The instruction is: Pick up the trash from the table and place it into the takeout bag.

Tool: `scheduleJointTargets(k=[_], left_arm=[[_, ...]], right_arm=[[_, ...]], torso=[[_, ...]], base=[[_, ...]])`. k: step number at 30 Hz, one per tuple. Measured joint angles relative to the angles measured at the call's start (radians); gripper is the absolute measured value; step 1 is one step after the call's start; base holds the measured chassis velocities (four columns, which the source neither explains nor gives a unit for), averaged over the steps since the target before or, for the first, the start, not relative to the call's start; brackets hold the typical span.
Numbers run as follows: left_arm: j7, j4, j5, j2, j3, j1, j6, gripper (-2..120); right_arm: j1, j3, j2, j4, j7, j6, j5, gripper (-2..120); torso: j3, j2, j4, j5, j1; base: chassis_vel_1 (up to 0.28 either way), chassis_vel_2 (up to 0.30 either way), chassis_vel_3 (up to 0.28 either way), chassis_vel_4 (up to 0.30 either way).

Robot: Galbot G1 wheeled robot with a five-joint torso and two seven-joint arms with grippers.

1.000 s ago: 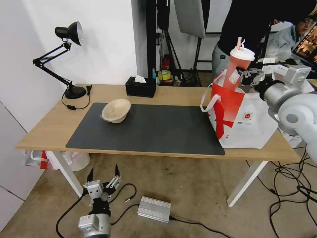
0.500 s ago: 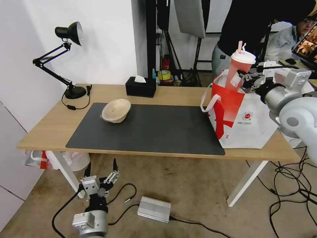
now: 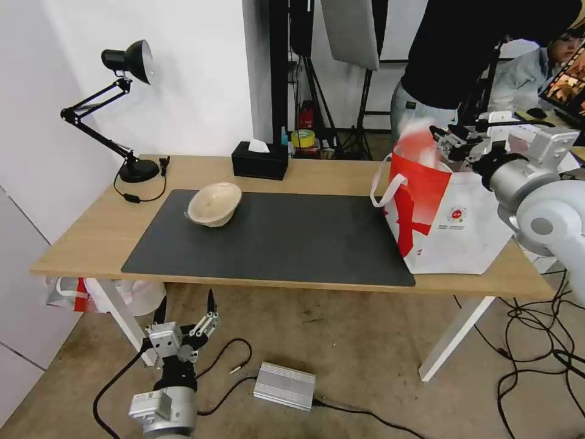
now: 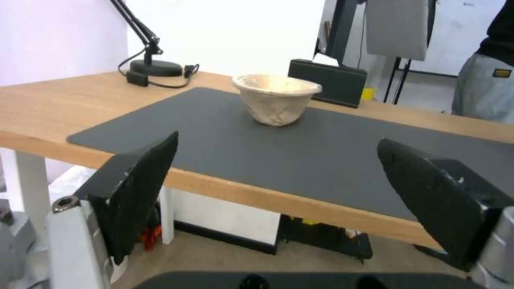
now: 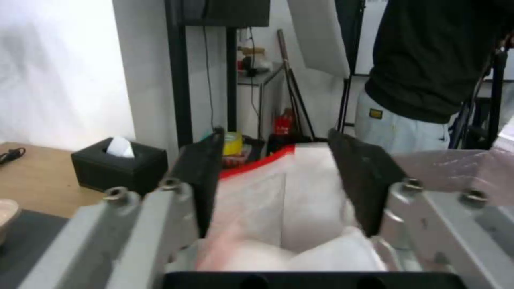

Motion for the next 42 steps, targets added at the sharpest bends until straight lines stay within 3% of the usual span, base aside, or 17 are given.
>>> scheduleJointTargets(k=[12, 28, 42], left_arm=[[-0.026, -0.040, -0.053, 0.015, -0.022, 0.019, 0.038, 100], [-0.027, -0.039, -0.045, 0.021, -0.026, 0.002, 0.039, 100], [-0.023, -0.037, -0.040, 0.015, -0.023, 0.006, 0.037, 100]], right_arm=[[0.028, -0.005, 0.009, -0.001, 0.000, -0.001, 0.000, 99], [0.025, -0.001, 0.003, 0.011, 0.004, 0.001, 0.002, 100], [-0.021, 0.008, 0.030, 0.087, 0.024, 0.129, -0.018, 100]], torso=[[0.000, 0.000, 0.0000, 0.0000, 0.000], [0.000, 0.000, 0.0000, 0.0000, 0.000], [0.000, 0.000, 0.0000, 0.0000, 0.000]], base=[[0.000, 0.000, 0.000, 0.000], [0.000, 0.000, 0.000, 0.000], [0.000, 0.000, 0.000, 0.000]])
